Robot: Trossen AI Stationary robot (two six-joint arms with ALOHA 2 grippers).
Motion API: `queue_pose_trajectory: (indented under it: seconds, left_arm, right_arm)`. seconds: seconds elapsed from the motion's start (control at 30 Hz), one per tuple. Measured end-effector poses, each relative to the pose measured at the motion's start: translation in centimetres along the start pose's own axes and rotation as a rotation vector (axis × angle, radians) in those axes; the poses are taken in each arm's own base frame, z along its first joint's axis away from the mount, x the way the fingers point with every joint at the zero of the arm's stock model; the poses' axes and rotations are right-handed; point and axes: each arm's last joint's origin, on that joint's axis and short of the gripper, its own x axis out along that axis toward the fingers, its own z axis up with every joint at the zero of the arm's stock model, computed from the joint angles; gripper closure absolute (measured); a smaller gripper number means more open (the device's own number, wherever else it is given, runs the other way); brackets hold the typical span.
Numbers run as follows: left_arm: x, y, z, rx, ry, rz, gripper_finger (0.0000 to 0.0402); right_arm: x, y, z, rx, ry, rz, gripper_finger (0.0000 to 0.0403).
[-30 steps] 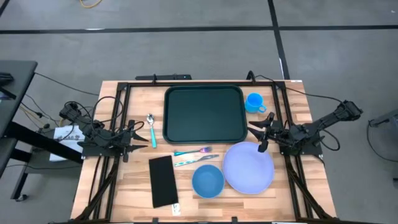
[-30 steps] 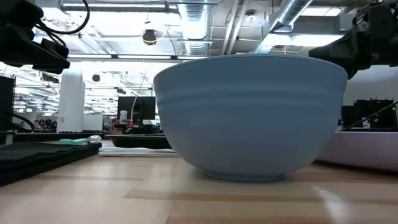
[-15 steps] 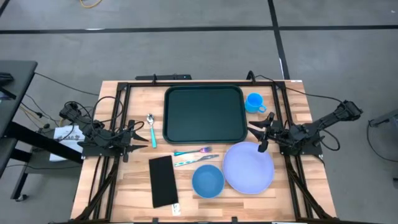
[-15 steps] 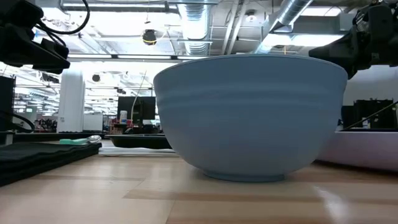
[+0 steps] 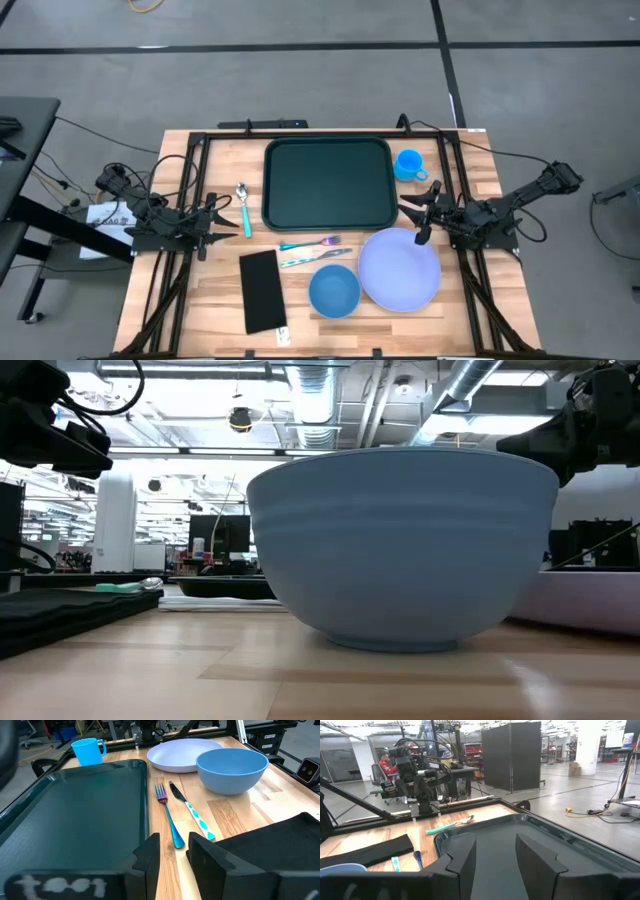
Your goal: Set up tray
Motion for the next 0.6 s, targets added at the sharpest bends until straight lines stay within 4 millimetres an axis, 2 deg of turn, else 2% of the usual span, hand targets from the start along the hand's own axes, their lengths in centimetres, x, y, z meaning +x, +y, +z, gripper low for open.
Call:
queue_pose_trajectory:
  seconds: [0.17,0.4,0.6]
  left_arm:
    - [0.01,0.00,0.02,0.000,-0.002,0.003,0.0307]
    - [0.03,0.29,0.39,0.006,-0.049,0.120,0.0307]
    - [0.01,0.40,0.40,0.044,-0.049,0.158,0.0307]
  right_arm:
    - [0.00,0.00,0.00,0.000,0.000,0.000,0.0274]
    - [0.00,0.00,0.00,-0.002,0.000,-0.001,0.0274]
    - [0.00,-0.09,-0.02,-0.122,0.003,-0.029,0.0274]
